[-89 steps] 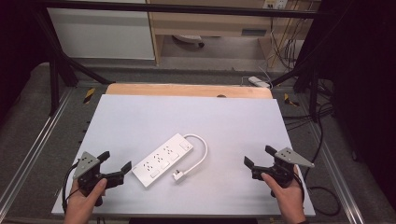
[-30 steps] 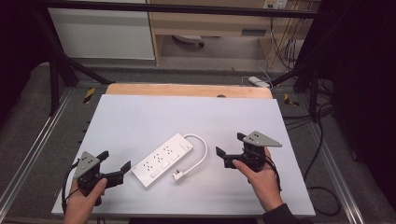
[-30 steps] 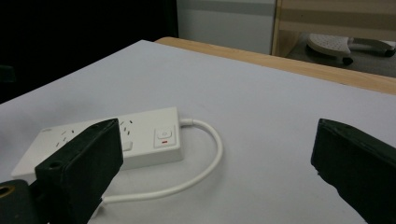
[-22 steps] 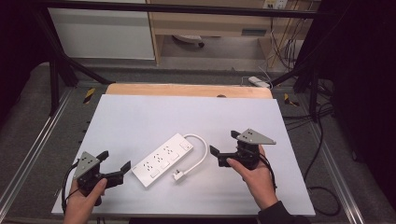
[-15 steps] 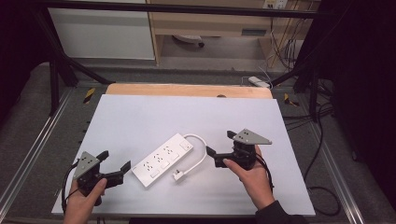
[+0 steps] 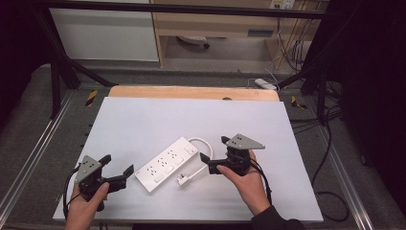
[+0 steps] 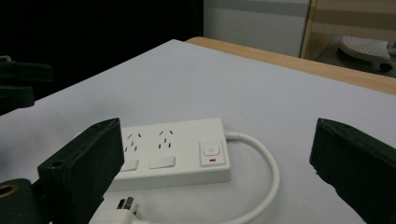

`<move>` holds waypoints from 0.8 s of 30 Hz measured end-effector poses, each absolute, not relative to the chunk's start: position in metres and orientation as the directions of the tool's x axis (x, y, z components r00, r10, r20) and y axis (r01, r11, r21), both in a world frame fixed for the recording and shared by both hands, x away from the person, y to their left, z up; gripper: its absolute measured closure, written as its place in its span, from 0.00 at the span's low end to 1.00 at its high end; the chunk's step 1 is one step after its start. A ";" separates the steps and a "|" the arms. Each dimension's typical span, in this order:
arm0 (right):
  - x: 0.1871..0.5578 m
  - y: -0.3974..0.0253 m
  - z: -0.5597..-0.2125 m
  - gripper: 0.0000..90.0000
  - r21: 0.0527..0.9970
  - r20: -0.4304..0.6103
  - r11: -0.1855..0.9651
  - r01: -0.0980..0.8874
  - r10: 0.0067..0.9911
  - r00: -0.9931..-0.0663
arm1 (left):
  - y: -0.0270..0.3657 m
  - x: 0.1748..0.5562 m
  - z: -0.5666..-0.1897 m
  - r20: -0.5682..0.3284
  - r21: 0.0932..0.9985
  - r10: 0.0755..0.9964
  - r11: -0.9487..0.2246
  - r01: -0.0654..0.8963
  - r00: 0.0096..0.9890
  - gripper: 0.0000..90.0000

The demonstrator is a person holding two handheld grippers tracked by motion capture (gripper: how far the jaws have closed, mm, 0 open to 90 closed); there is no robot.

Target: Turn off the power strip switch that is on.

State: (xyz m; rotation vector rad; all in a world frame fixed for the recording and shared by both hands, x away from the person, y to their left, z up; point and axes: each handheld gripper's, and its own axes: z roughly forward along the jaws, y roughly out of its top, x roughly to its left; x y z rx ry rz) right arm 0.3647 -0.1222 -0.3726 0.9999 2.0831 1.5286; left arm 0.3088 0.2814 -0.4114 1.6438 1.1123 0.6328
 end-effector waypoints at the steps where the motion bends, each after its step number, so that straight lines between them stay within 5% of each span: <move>1: 0.365 -0.120 -0.372 0.04 0.934 0.109 0.161 0.319 0.722 -0.683 | 0.281 0.309 -0.412 -0.106 0.928 0.895 -0.067 0.366 0.434 0.06; 24: 0.371 -0.113 -0.366 0.05 0.938 0.105 0.159 0.309 0.718 -0.688 | 0.281 0.309 -0.411 -0.094 0.929 0.894 -0.080 0.362 0.439 0.06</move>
